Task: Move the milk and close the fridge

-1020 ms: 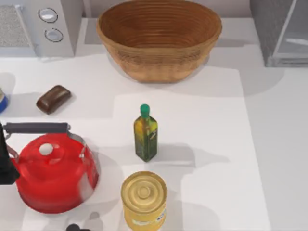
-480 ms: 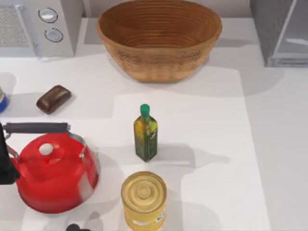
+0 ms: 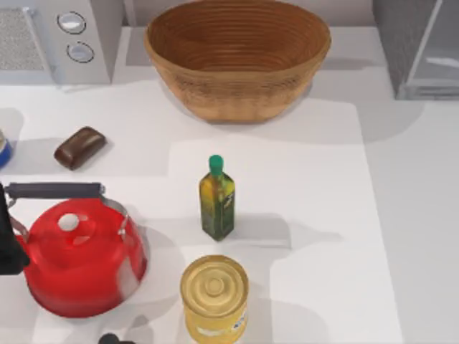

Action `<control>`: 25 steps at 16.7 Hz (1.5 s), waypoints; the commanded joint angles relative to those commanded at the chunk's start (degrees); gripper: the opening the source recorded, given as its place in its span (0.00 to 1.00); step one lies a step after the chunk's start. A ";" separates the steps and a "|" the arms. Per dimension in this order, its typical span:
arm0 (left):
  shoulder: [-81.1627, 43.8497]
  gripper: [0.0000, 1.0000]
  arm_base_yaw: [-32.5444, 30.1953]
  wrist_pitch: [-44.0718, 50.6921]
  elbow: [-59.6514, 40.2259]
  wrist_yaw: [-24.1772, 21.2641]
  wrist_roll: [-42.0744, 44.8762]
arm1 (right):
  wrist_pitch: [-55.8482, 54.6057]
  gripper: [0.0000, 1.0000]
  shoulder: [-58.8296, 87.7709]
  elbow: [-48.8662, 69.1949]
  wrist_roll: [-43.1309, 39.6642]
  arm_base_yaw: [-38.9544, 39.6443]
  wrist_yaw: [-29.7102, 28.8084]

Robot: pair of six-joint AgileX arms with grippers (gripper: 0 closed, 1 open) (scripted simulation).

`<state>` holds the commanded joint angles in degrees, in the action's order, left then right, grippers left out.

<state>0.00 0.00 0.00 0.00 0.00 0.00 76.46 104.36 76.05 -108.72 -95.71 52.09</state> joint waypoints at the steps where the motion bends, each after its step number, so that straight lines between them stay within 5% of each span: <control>1: 0.00 1.00 0.00 0.00 0.00 0.00 0.00 | -3.04 1.00 0.05 -0.07 3.48 2.37 -0.55; 13: 0.00 1.00 0.00 0.00 0.00 0.00 0.00 | -50.68 1.00 0.56 -1.08 63.26 34.61 -6.69; 17: 0.00 1.00 0.00 0.00 0.00 0.00 0.00 | -58.53 1.00 0.70 -1.40 71.32 41.91 -8.63; 25: 0.00 1.00 0.00 0.00 0.00 0.00 0.00 | -59.93 1.00 -0.05 -2.62 73.32 43.75 -10.50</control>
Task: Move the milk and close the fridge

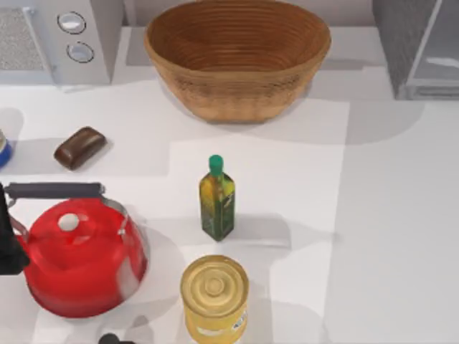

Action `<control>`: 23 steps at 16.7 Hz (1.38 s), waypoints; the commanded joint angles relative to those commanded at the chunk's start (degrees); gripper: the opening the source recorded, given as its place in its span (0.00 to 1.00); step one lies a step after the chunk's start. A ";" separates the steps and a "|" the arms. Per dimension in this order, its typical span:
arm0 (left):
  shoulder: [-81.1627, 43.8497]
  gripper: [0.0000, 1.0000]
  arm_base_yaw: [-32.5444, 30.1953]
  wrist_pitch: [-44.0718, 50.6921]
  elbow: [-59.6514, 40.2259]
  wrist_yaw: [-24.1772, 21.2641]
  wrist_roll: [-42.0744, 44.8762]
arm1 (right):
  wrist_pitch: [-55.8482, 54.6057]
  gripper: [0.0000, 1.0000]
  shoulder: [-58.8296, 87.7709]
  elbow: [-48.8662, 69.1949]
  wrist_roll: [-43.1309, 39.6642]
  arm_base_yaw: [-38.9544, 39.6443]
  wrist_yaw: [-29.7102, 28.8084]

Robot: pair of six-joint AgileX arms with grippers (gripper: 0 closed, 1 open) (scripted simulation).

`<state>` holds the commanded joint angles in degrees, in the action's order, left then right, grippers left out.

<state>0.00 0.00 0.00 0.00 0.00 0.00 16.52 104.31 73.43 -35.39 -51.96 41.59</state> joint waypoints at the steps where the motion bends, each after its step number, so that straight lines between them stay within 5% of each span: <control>1: 0.00 1.00 0.00 0.00 0.00 0.00 0.00 | -0.69 1.00 -0.39 -0.70 1.30 1.82 -1.50; 17: 0.00 1.00 0.00 0.00 0.00 0.00 0.00 | -17.52 1.00 -10.63 -13.81 29.99 45.47 -34.93; 23: 0.00 1.00 0.00 0.00 0.00 0.00 0.00 | -19.50 1.00 -11.60 -16.36 34.52 50.48 -39.61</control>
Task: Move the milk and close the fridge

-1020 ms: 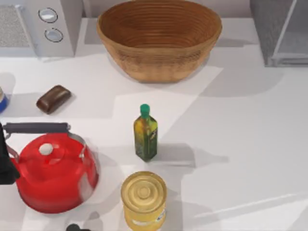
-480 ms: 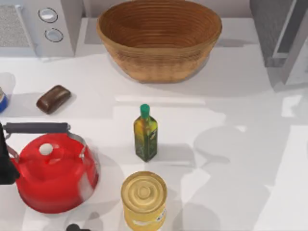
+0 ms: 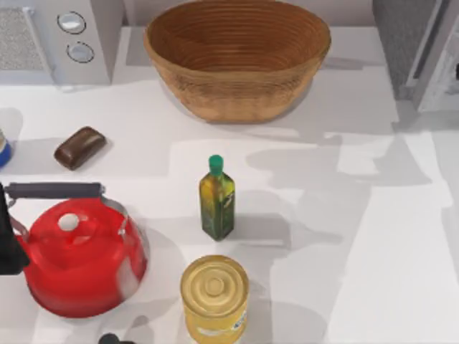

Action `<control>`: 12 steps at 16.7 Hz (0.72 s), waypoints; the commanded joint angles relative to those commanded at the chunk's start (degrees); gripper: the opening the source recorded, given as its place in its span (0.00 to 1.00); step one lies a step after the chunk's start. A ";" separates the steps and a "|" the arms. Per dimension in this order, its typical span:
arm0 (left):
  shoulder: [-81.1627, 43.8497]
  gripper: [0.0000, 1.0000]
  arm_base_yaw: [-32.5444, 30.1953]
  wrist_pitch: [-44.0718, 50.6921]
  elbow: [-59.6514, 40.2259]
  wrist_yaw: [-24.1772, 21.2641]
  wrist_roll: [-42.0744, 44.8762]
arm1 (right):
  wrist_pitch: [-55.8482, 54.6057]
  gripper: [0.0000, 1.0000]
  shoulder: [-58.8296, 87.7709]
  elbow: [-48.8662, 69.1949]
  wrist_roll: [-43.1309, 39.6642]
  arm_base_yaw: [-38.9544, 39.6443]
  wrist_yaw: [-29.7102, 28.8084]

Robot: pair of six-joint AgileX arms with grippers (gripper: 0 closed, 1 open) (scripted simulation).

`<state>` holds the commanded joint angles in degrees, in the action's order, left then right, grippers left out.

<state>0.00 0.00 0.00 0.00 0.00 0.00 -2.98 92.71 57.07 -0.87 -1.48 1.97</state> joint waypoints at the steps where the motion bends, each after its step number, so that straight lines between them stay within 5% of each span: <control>1: 0.00 1.00 0.00 0.00 0.00 0.00 0.00 | 0.00 1.00 0.00 0.00 0.00 0.00 0.00; 12: 0.00 1.00 0.00 0.00 0.00 0.00 0.00 | 3.61 1.00 14.98 18.46 -0.17 -0.68 -0.48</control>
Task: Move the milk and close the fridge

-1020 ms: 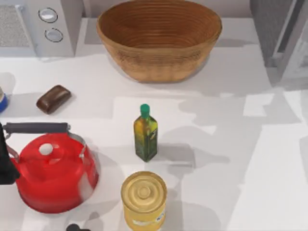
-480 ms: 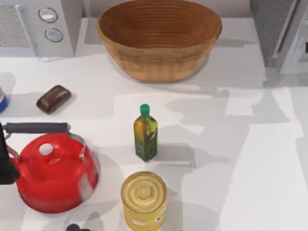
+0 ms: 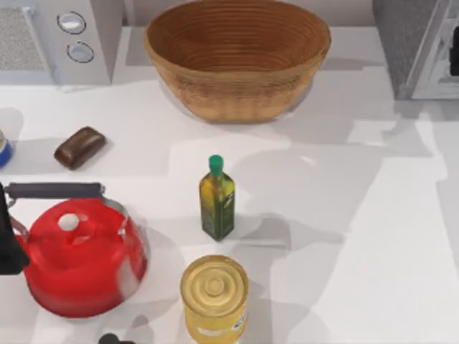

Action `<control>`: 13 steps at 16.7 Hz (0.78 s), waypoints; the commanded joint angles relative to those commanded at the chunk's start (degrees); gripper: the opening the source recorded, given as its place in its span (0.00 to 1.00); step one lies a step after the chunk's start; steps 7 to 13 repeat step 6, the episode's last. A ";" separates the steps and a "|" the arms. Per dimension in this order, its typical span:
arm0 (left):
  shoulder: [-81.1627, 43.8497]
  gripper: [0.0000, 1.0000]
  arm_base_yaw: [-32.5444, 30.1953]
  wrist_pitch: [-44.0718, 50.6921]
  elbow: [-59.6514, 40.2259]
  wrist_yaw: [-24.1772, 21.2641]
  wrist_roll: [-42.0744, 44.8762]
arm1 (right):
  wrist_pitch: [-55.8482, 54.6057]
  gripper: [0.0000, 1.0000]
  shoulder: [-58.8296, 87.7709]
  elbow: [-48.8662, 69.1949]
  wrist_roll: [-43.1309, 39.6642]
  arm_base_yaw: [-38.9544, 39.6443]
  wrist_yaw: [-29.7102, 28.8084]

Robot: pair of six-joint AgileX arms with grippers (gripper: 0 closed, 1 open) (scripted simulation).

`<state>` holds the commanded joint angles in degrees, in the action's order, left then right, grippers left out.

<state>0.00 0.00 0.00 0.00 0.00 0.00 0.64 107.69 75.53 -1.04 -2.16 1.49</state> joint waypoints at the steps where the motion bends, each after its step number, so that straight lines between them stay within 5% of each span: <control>1: 0.00 1.00 0.00 0.00 0.00 0.00 0.00 | 0.45 1.00 1.73 2.32 0.02 0.01 -0.04; 13: 0.00 1.00 0.00 0.00 0.00 0.00 0.00 | 1.80 1.00 6.01 7.24 0.07 0.04 -0.14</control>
